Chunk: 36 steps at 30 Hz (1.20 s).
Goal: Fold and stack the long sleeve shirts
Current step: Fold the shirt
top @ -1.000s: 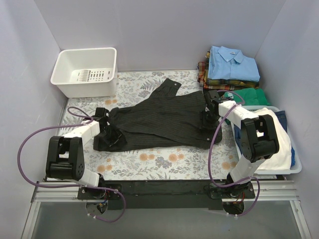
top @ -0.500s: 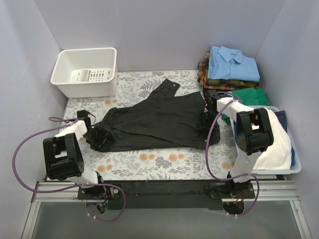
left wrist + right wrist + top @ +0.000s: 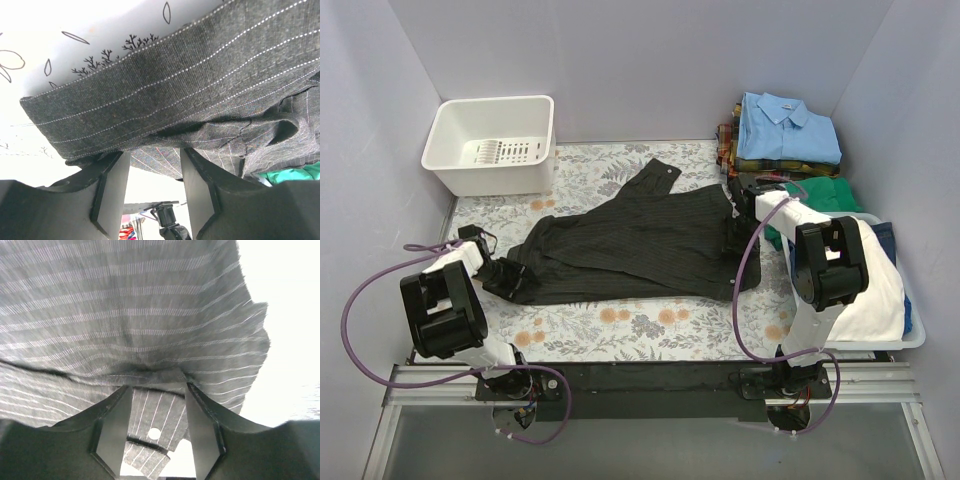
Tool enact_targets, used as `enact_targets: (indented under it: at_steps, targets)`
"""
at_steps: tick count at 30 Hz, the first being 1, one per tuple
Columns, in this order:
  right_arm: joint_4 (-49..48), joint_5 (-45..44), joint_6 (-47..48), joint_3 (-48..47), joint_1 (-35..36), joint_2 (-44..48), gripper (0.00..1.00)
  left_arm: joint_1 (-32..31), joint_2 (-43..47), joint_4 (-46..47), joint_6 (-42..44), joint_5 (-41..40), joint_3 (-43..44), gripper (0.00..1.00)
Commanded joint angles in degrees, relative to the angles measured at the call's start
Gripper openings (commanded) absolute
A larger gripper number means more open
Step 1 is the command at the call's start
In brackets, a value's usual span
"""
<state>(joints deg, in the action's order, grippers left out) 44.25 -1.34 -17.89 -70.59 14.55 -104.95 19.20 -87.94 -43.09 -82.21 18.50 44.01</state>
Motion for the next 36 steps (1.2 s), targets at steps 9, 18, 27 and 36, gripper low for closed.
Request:
enact_targets:
  at_steps: [9,18,27,36]
  targets:
    - [-0.2,-4.1,1.9,-7.5,-0.7,-2.6,0.58,0.2,-4.2,4.4,3.0,-7.3,-1.9,0.42]
    - [-0.1,-0.2,4.6,-3.9,-0.6,-0.8,0.55,0.3,-4.3,4.9,3.4,-6.5,-2.0,0.41]
    - [-0.3,-0.1,4.4,-1.3,-0.6,0.3,0.13,0.2,-4.3,5.0,3.9,-6.5,-2.3,0.36]
    - [-0.3,-5.9,3.2,-2.8,-1.3,0.6,0.01,0.2,-4.1,4.8,3.0,-8.2,-2.3,0.21]
